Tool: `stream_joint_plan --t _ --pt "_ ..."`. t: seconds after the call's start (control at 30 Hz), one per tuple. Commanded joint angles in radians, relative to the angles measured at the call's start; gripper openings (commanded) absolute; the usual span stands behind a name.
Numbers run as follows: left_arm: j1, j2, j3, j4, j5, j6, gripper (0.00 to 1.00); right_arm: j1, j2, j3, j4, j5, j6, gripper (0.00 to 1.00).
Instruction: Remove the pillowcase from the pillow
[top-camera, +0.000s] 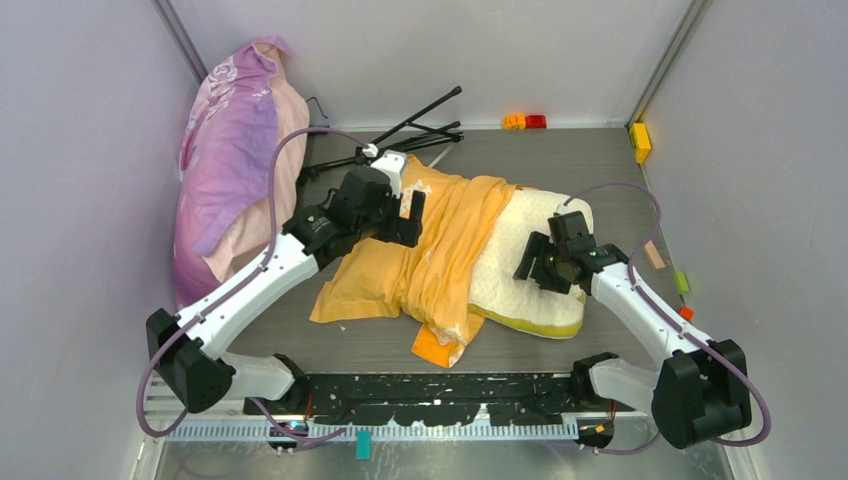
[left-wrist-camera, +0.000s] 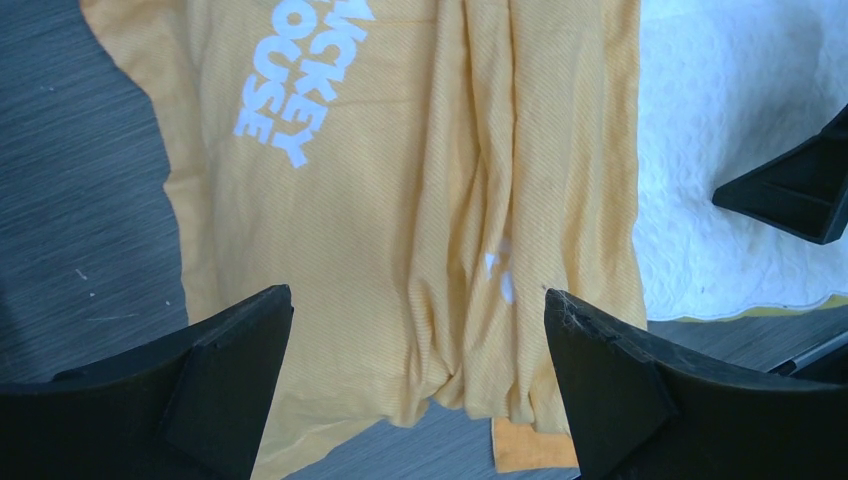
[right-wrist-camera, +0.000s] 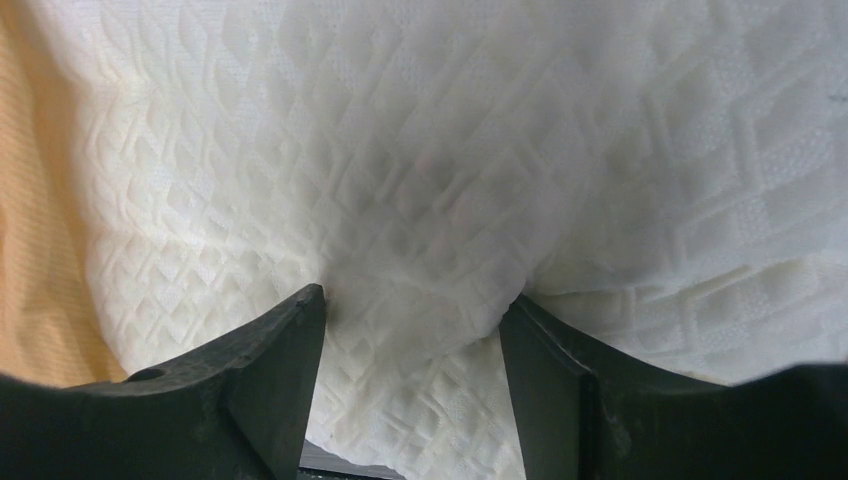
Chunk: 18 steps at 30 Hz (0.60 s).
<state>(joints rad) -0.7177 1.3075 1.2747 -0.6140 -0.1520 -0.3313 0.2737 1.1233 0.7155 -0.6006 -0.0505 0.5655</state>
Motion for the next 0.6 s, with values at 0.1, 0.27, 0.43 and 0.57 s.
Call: stream_joint_plan --t 0.1,0.27,0.43,0.57 --pt "-0.001 0.105 0.084 -0.05 0.061 0.062 1.0 0.011 -0.066 0.071 0.005 0.039 -0.002 0.89" --pt "-0.002 0.232 0.187 -0.074 0.105 0.089 1.0 0.009 -0.044 0.053 0.006 0.173 0.05 0.9" --pt "-0.032 0.353 0.312 -0.093 0.126 0.089 1.0 0.01 -0.01 0.008 0.049 0.142 0.088 0.9" --pt "-0.056 0.441 0.403 -0.108 0.188 0.098 1.0 0.01 0.013 -0.016 0.063 0.164 0.086 0.9"
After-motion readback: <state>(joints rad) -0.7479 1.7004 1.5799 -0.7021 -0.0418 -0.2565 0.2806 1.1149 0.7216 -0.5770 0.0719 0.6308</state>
